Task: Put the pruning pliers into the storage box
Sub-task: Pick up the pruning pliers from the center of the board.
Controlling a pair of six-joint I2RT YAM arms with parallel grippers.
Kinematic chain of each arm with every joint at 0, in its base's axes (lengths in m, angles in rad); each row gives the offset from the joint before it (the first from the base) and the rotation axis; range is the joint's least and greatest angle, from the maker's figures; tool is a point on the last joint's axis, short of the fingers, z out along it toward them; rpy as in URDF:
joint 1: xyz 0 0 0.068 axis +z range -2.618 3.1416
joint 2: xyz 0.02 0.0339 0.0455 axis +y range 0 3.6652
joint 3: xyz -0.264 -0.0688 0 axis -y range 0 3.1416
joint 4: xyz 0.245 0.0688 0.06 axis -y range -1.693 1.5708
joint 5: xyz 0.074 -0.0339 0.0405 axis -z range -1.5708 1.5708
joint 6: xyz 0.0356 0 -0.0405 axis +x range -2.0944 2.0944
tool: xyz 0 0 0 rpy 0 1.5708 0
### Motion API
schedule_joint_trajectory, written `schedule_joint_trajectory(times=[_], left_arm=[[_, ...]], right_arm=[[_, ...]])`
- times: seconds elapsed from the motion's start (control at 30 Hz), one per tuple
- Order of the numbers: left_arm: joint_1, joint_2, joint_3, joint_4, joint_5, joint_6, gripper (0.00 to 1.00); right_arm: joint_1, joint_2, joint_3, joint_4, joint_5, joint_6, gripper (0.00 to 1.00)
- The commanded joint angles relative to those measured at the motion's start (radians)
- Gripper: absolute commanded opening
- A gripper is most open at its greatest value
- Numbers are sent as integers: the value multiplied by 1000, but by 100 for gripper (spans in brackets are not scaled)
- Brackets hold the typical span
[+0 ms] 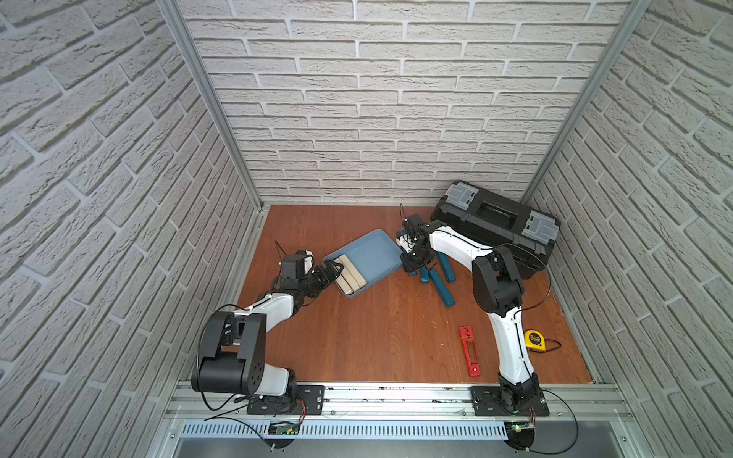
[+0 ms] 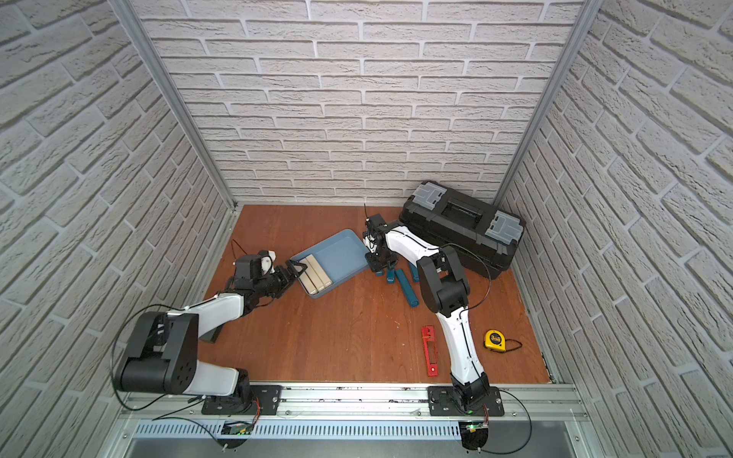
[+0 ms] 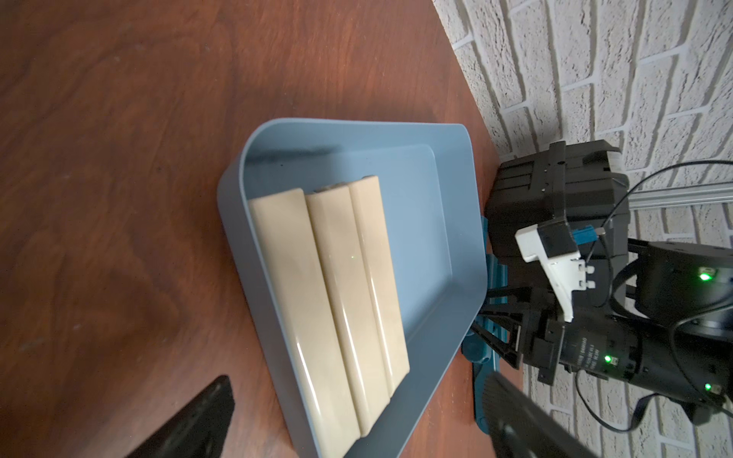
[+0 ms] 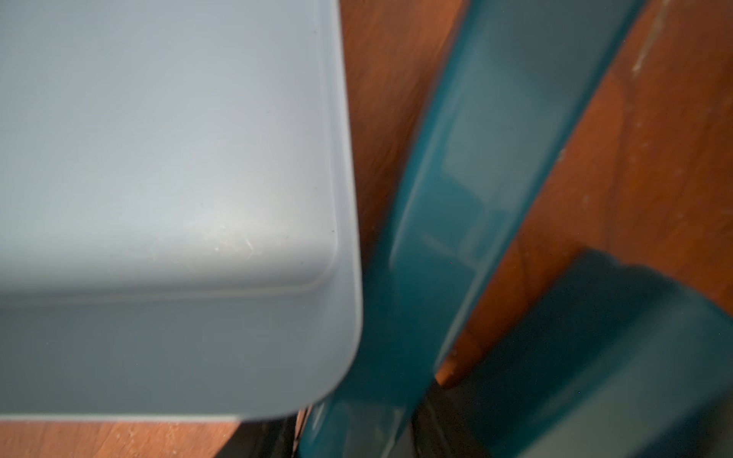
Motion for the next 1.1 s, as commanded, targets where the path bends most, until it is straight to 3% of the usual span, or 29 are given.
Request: schedule_joint_trajectory(times=[0.0, 0.13, 0.7, 1.07], left_arm=[[5, -8, 19, 24, 9, 19, 98], [6, 5, 40, 24, 17, 21, 98], [4, -47, 8, 10, -1, 19, 98], [2, -57, -5, 17, -5, 19, 98]], right_arm=[[-5, 9, 21, -35, -10, 7, 44], [-5, 11, 10, -34, -12, 11, 41], [-5, -70, -14, -45, -6, 18, 15], [-4, -147, 26, -82, 20, 19, 10]])
